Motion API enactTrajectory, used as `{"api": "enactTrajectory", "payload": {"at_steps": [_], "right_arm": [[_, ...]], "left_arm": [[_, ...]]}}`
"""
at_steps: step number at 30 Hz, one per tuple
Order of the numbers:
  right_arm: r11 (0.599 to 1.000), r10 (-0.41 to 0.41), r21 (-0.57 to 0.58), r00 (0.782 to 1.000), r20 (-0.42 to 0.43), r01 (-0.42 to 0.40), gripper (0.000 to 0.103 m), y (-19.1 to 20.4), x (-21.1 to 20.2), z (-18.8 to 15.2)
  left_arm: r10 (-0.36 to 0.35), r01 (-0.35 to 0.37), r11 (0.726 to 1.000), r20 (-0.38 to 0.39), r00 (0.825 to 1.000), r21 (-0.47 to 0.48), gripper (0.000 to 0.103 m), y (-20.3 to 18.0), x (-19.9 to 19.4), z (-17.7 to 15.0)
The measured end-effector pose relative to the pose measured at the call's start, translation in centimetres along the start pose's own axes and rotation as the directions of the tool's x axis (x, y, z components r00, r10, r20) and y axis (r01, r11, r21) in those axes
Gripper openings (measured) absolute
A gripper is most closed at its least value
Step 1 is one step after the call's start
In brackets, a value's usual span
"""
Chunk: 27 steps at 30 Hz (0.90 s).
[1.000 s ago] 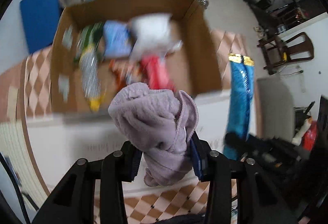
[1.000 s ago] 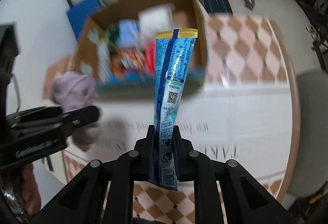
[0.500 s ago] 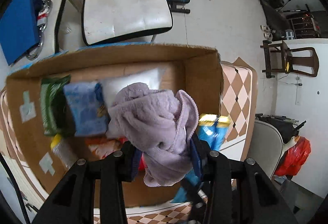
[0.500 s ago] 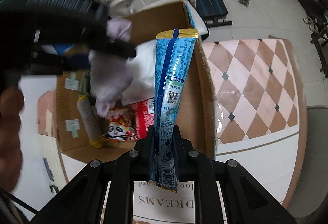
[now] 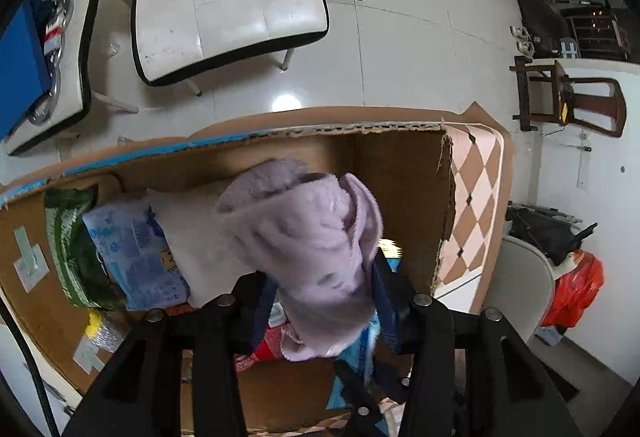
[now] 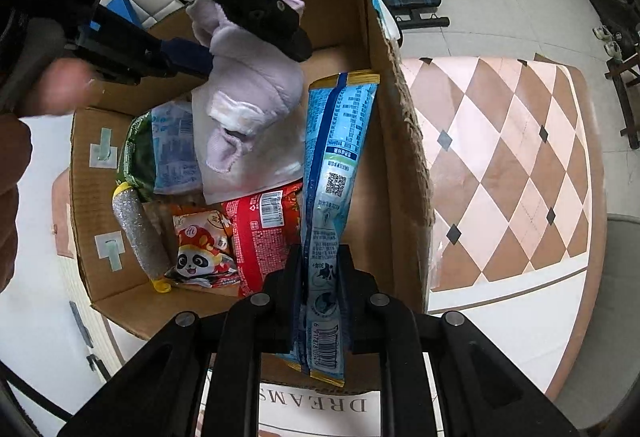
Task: Organize soft objects
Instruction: 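Carry cloth and tube into the box and open both tools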
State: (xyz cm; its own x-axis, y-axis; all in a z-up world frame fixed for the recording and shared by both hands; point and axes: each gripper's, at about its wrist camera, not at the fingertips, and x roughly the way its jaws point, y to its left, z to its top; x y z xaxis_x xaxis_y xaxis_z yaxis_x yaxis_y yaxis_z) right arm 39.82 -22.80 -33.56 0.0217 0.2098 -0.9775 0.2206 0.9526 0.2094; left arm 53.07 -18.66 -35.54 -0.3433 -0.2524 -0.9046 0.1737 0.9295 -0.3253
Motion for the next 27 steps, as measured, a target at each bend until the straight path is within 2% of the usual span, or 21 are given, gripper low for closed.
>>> {"api": "enactTrajectory", "payload": {"at_steps": [3,6,9,10,13,15,17,18,22,27], "right_arm": [[1.000,0.003,0.010,1.000,-0.013,-0.002,0.024,-0.1,0.0,0.1],[1.000,-0.004,0.014,1.000,-0.012,0.004,0.038,0.0,-0.4,0.0],[1.000,-0.014,0.011,1.000,-0.003,0.014,0.048,0.2,-1.1,-0.2],[1.000,-0.019,0.002,1.000,0.003,0.019,0.050,0.4,-1.5,-0.4],[0.999,-0.035,-0.009,0.999,0.013,0.035,0.066,0.7,-2.2,-0.8],[0.999,-0.042,-0.020,0.999,0.017,0.042,0.090,0.9,-2.5,-1.2],[0.997,-0.060,-0.039,0.998,0.025,0.061,0.100,1.3,-2.7,-1.8],[0.997,-0.066,-0.049,0.997,0.027,0.067,0.100,1.6,-2.8,-2.1],[0.992,-0.099,-0.080,0.994,0.041,0.102,0.103,2.4,-2.8,-3.4],[0.987,-0.131,-0.082,0.990,0.060,0.135,0.103,3.1,-2.6,-5.0]], "left_arm": [[0.003,-0.003,1.000,0.014,1.000,0.003,0.052,0.1,-0.5,-0.5],[0.027,-0.028,1.000,0.045,0.999,0.008,0.074,0.2,-1.3,-1.1],[0.049,-0.050,0.999,0.074,0.996,0.018,0.077,0.4,-2.0,-2.0],[0.056,-0.058,0.998,0.090,0.994,0.022,0.085,0.5,-2.5,-2.5],[0.085,-0.088,0.996,0.151,0.985,0.013,0.096,1.3,-3.8,-4.6],[0.099,-0.099,0.995,0.191,0.977,-0.010,0.101,2.3,-4.4,-6.9],[0.114,-0.113,0.993,0.216,0.970,-0.018,0.101,3.2,-4.6,-8.9],[0.129,-0.128,0.992,0.235,0.963,-0.019,0.101,3.7,-4.7,-10.0],[0.255,-0.251,0.967,0.312,0.915,-0.054,0.101,6.1,-4.8,-14.6],[0.309,-0.290,0.951,0.339,0.888,-0.107,0.101,8.8,-4.4,-18.6]]}}
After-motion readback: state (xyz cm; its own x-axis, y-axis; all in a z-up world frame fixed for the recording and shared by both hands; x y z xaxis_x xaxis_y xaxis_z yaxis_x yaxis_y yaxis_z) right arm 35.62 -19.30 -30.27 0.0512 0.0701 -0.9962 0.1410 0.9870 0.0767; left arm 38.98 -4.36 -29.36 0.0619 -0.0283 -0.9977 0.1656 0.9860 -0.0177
